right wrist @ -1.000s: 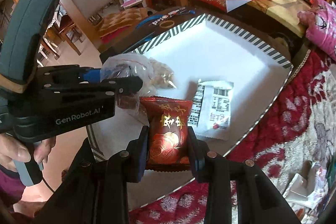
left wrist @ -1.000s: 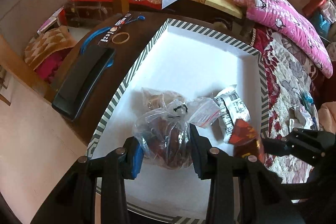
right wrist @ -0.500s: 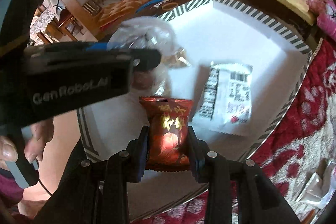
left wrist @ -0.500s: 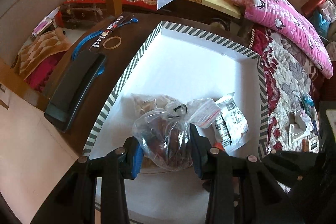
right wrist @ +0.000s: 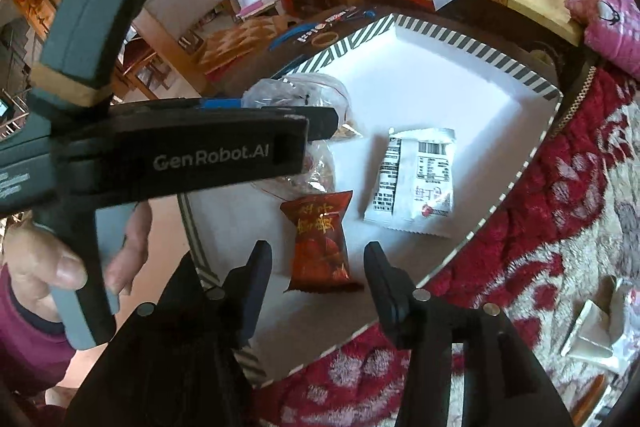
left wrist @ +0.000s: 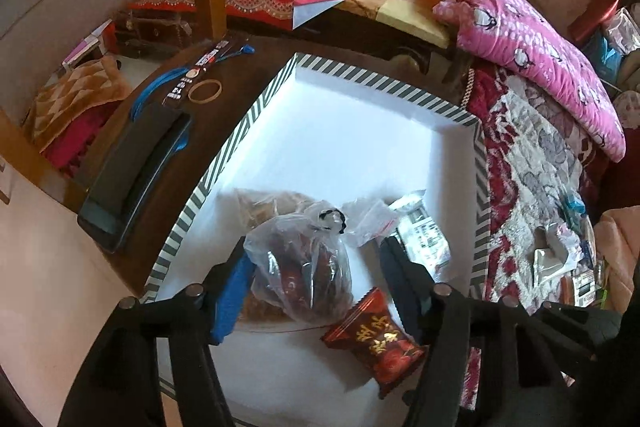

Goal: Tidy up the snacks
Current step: 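Open the right gripper to drop the red packet while the left gripper releases the date bag in the tray, then move both grippers back over the quilt, then grasp the white strawberry-print packet with the right gripper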

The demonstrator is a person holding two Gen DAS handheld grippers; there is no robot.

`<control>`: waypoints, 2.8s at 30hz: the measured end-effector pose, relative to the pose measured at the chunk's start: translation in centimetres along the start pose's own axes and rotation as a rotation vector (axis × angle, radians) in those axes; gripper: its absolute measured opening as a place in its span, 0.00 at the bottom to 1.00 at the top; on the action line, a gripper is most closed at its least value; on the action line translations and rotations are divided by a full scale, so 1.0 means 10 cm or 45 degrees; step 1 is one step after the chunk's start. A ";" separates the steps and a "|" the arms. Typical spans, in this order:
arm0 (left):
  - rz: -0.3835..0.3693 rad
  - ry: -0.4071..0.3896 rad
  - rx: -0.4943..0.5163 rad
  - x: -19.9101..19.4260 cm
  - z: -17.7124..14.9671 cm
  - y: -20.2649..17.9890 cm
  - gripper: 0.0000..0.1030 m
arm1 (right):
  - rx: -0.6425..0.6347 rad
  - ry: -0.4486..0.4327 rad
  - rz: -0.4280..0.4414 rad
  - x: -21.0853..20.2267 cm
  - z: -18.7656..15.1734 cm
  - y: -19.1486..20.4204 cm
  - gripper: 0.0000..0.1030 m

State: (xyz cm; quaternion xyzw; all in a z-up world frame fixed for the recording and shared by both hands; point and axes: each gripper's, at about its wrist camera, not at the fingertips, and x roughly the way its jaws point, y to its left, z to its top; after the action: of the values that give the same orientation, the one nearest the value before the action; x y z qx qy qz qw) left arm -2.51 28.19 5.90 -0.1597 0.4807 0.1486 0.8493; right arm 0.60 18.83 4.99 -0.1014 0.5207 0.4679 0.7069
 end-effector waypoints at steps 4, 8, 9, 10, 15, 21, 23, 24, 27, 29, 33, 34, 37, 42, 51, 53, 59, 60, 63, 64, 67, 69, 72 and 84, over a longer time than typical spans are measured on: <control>-0.002 -0.002 0.006 -0.05 0.00 -0.04 0.62 | 0.000 -0.010 -0.013 -0.12 -0.09 -0.02 0.54; -0.008 -0.011 0.014 -0.11 -0.01 -0.09 0.64 | 0.014 -0.022 -0.018 -0.24 -0.17 -0.05 0.55; -0.010 -0.015 0.017 -0.13 -0.01 -0.10 0.65 | 0.019 -0.024 -0.022 -0.26 -0.20 -0.06 0.55; -0.010 -0.019 0.021 -0.14 -0.01 -0.12 0.66 | 0.023 -0.026 -0.025 -0.31 -0.23 -0.09 0.56; -0.018 -0.025 0.040 -0.19 -0.02 -0.22 0.67 | 0.052 -0.042 -0.038 -0.45 -0.34 -0.16 0.58; -0.023 -0.037 0.077 -0.26 -0.04 -0.38 0.70 | 0.088 -0.087 -0.059 -0.65 -0.45 -0.27 0.61; -0.020 -0.046 0.094 -0.28 -0.05 -0.45 0.72 | 0.103 -0.100 -0.068 -0.71 -0.48 -0.32 0.62; -0.021 -0.049 0.101 -0.30 -0.05 -0.47 0.73 | 0.111 -0.106 -0.075 -0.73 -0.49 -0.34 0.62; -0.029 -0.048 0.118 -0.32 -0.07 -0.55 0.75 | 0.140 -0.124 -0.084 -0.81 -0.55 -0.39 0.63; -0.036 -0.046 0.124 -0.33 -0.08 -0.60 0.76 | 0.150 -0.135 -0.094 -0.86 -0.58 -0.41 0.64; -0.040 -0.050 0.142 -0.35 -0.11 -0.71 0.77 | 0.183 -0.156 -0.115 -0.97 -0.67 -0.51 0.65; -0.042 -0.050 0.145 -0.36 -0.11 -0.74 0.78 | 0.189 -0.158 -0.119 -0.99 -0.69 -0.54 0.65; -0.053 -0.051 0.153 -0.37 -0.12 -0.83 0.80 | 0.209 -0.168 -0.140 -1.08 -0.76 -0.63 0.67; -0.073 -0.047 0.190 -0.38 -0.15 -1.01 0.81 | 0.264 -0.189 -0.177 -1.26 -0.94 -0.81 0.69; -0.112 -0.001 0.297 -0.28 -0.26 -1.43 0.82 | 0.390 -0.207 -0.251 -1.53 -1.31 -1.18 0.70; -0.125 0.013 0.329 -0.25 -0.29 -1.55 0.82 | 0.412 -0.215 -0.261 -1.58 -1.38 -1.24 0.71; -0.156 0.054 0.425 -0.15 -0.34 -1.90 0.82 | 0.499 -0.241 -0.284 -1.70 -1.56 -1.46 0.72; -0.159 0.057 0.428 -0.14 -0.34 -1.94 0.82 | 0.518 -0.239 -0.287 -1.71 -1.56 -1.51 0.72; -0.170 0.068 0.406 -0.10 -0.33 -2.00 0.82 | 0.507 -0.250 -0.328 -1.73 -1.45 -1.58 0.73; -0.174 0.074 0.396 -0.08 -0.33 -2.01 0.82 | 0.507 -0.255 -0.338 -1.73 -1.41 -1.61 0.75; -0.167 0.075 0.406 -0.06 -0.34 -2.02 0.82 | 0.526 -0.261 -0.368 -1.67 -1.19 -1.76 0.81; -0.153 0.076 0.424 -0.05 -0.35 -2.02 0.82 | 0.529 -0.229 -0.372 -1.56 -1.02 -1.88 0.81; -0.150 0.088 0.435 -0.01 -0.35 -1.99 0.82 | 0.510 -0.124 -0.412 -1.32 -0.77 -2.04 0.82; -0.156 0.137 0.471 0.20 -0.32 -2.00 0.82 | 0.482 0.120 -0.400 -0.70 -0.55 -2.35 0.54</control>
State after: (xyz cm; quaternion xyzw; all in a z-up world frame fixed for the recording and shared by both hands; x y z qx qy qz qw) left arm 4.06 8.97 5.18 -0.0376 0.5338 -0.0030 0.8448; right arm 14.92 -1.27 0.36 -0.0686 0.6094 0.2411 0.7522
